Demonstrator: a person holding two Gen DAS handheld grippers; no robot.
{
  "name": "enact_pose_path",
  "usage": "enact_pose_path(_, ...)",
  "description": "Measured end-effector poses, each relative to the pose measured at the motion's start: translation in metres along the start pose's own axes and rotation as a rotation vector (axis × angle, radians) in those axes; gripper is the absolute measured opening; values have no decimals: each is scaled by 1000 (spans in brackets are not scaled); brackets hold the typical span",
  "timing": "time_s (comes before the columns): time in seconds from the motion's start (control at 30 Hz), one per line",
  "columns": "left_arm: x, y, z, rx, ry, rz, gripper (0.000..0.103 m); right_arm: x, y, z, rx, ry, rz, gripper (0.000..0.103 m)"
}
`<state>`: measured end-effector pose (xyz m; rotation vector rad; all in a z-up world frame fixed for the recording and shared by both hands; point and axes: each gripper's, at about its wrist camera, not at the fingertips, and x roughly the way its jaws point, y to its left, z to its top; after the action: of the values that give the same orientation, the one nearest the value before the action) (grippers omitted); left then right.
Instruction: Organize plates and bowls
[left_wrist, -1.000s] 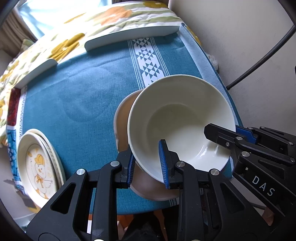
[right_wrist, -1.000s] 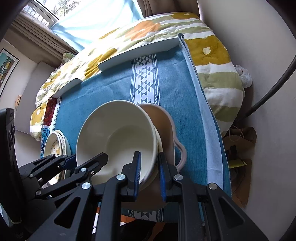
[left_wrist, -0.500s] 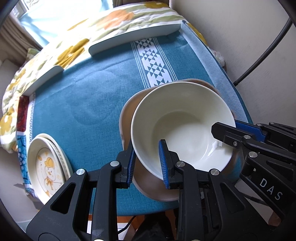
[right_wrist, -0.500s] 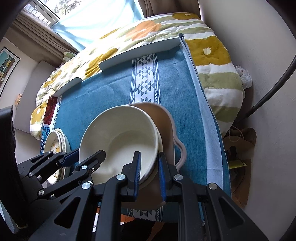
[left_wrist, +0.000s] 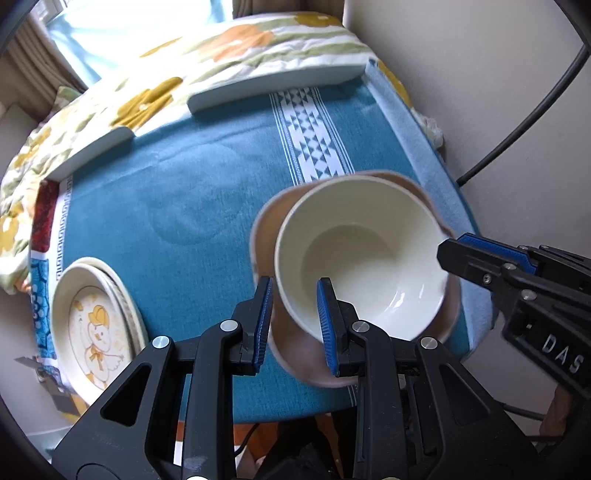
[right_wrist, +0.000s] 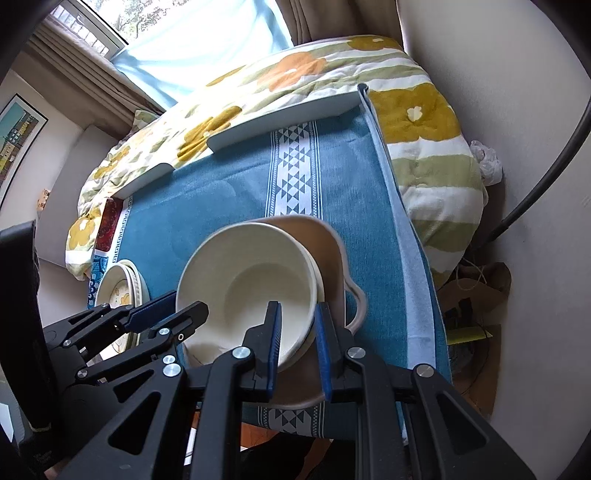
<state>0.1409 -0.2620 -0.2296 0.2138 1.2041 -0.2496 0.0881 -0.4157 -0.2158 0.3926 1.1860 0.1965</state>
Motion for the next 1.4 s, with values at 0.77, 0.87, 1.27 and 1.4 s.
enact_pose_path(0.77,-21,40,-40,66,67,-19,102,-20,-17,-14,-302,137,-123,103)
enact_pose_path(0.87,-3,43,-34,68,108,-55,100,-3,-20,-15,-287,174,-117,103)
enact_pose_path(1.27,57,29,-23,140,268,-138,71,55,-15,-10,-331,342,-118,54)
enact_pose_path(1.4,71,24,-23,152,302,-175,51,73,-11,-10,-342,385,-84,38)
